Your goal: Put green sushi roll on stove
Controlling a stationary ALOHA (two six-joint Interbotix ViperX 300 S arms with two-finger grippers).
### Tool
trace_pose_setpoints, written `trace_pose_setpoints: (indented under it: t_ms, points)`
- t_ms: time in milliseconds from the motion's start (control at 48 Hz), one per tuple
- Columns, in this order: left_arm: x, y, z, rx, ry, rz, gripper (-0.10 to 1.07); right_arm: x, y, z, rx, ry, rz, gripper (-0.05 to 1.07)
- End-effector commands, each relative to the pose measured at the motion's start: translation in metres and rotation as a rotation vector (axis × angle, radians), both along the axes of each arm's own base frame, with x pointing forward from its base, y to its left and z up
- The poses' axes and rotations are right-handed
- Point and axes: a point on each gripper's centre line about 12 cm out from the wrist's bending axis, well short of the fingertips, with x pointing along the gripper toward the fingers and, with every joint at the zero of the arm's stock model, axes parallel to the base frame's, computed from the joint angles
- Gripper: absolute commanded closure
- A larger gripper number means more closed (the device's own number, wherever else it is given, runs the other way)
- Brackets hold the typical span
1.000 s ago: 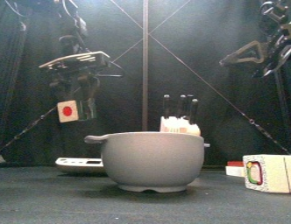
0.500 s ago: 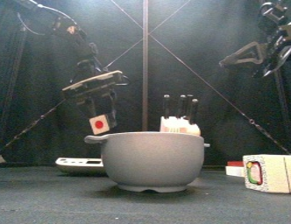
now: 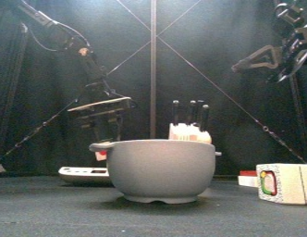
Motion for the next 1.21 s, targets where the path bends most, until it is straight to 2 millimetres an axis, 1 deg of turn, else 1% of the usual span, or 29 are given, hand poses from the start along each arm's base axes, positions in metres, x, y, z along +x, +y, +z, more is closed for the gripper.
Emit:
trace_pose_setpoints:
  t_ms: [0,229,312,396,729,1042,1188]
  points:
    - [0.004,0.001,0.004,-0.003,-0.021,0.005,0.43,0.001,-0.001,0.004,-0.002,-0.01,-0.003,1.01]
    - [0.003,0.001,-0.005,-0.018,0.001,0.01,0.43,0.001,-0.001,0.003,-0.003,-0.009,-0.005,1.01]
    - [0.003,0.001,-0.006,-0.018,0.002,0.012,0.41,0.001,-0.001,0.004,-0.002,-0.01,-0.005,1.01]
    - [0.003,0.002,-0.007,-0.019,0.008,0.013,0.38,0.001,-0.001,0.004,-0.003,-0.012,-0.006,1.01]
    - [0.003,0.001,-0.008,-0.019,0.008,0.009,0.2,0.001,-0.001,0.003,-0.002,-0.009,-0.005,1.01]
    - [0.006,0.002,-0.005,-0.004,0.001,-0.001,0.09,0.001,-0.002,0.003,-0.002,-0.009,-0.006,1.01]
    - [0.007,0.001,-0.004,-0.002,-0.005,-0.005,0.06,0.001,-0.001,0.004,-0.002,-0.01,-0.006,1.01]
